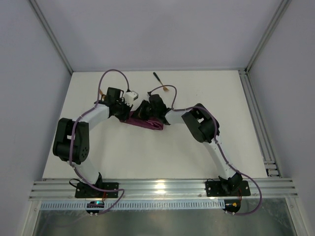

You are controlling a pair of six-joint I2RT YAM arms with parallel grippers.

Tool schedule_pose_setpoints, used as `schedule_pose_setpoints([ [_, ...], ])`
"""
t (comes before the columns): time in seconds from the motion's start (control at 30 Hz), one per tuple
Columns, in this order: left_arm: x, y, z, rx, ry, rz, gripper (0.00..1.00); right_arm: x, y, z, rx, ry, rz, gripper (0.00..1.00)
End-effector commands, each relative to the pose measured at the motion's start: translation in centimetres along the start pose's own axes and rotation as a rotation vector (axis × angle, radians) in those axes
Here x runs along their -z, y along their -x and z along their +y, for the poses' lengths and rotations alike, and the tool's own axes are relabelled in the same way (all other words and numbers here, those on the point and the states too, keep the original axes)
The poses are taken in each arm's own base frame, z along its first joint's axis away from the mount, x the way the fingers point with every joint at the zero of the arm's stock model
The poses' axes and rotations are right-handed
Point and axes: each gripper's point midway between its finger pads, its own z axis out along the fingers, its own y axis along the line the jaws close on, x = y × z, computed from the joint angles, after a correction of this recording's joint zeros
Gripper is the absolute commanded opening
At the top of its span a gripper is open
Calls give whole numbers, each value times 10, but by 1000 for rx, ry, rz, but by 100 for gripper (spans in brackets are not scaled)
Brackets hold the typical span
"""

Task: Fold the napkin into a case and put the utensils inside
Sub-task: Grasp the top corner of the smaller rectangle folded napkin from the folded napkin, then smooth out the smaller rectangle-folded napkin at the center of the board.

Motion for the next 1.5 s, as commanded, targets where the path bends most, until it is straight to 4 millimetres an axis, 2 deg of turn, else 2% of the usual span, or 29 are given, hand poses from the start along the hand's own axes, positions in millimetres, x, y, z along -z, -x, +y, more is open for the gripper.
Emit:
schedule_pose_setpoints([
  [0.0,3,8,-2,10,-18,-26,0,-7,24,31,-16,95,-69,4],
  [0.33,-5,-2,-1,16,-27,23,0,-17,34,43,-88,136,-124,4],
  [0.43,-8,-9,9,25,12,49,0,-16,36,40,-84,123,-127,4],
  [0.63,-16,-19,34,32,109,102,0,-7,28,32,-8,70,-86,21],
  [0.73,-22,-22,37,36,108,121,0,7,24,43,73,86,-40,24],
  [0.87,-26,-25,36,44,101,132,0,35,21,59,195,97,25,29],
  [0.97,-28,-27,35,44,101,134,0,55,18,47,226,54,57,31],
  [1.0,-29,-27,34,47,96,135,0,66,22,54,267,61,52,32],
  [1.03,-29,-27,34,47,95,133,0,74,19,42,259,29,66,32],
  [1.13,-29,-26,34,49,91,129,0,97,23,38,315,1,62,32],
  [1.2,-28,-24,33,48,88,123,0,109,18,32,343,-41,82,33],
  [1.3,-28,-25,33,45,88,122,0,133,13,33,470,-67,86,36],
  [1.33,-28,-25,33,44,87,123,0,141,7,22,541,-85,99,37],
  [1.37,-28,-25,32,44,83,122,0,154,10,33,603,-98,64,38],
  [1.4,-27,-26,32,44,81,122,0,161,4,23,647,-131,67,39],
  [1.43,-27,-25,31,43,80,121,0,168,4,26,708,-146,48,42],
  [1.47,-27,-25,31,42,77,117,0,179,3,32,844,-184,29,44],
])
